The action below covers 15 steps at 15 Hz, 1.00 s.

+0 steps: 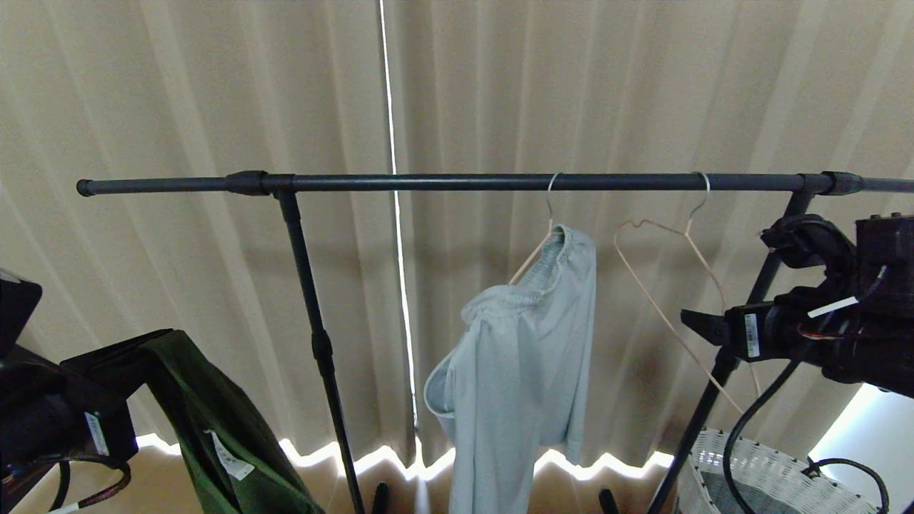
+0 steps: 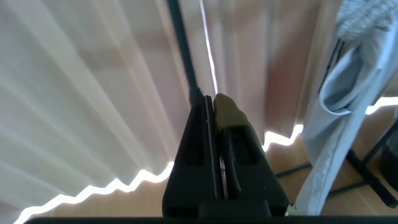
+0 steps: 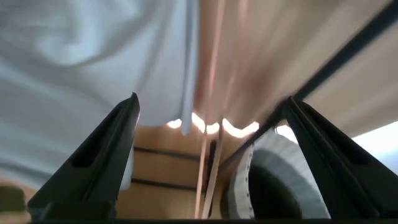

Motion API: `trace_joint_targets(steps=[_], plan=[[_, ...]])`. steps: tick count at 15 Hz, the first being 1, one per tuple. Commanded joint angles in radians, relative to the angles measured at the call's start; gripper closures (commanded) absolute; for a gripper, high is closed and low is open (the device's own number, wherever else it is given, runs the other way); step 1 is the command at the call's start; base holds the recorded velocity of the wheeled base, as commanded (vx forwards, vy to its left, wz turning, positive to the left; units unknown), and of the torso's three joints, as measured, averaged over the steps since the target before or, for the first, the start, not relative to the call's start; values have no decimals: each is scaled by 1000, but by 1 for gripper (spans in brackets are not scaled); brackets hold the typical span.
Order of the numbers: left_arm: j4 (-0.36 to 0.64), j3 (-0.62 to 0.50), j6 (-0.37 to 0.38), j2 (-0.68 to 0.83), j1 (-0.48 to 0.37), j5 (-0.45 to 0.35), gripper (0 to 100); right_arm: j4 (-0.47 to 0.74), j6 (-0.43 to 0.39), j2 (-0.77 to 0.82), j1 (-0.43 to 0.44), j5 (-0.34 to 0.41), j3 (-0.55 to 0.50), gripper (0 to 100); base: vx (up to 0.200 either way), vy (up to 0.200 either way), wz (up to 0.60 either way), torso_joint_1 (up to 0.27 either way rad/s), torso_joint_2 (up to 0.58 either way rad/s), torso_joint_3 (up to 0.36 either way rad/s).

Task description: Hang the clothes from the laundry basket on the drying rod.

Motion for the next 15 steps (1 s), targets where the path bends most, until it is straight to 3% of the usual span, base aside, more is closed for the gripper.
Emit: trace_joint_targets(steps=[1,10,11,15], plan=[[-2,2,0,-2,0,1,100,-4,19,101,4,-19,-30,0,0,0,0,0,0,0],[-2,5,1,-8,0,1,100,-13,37,155,3,-45,-82,0,0,0,0,0,0,0],[-2,5,1,-8,0,1,100,-13,37,155,3,-47,-82,100,0,0,0,0,0,0],[0,5,1,-8,0,1,100,-13,37,147,0,-51,-82,100,0,0,0,0,0,0]])
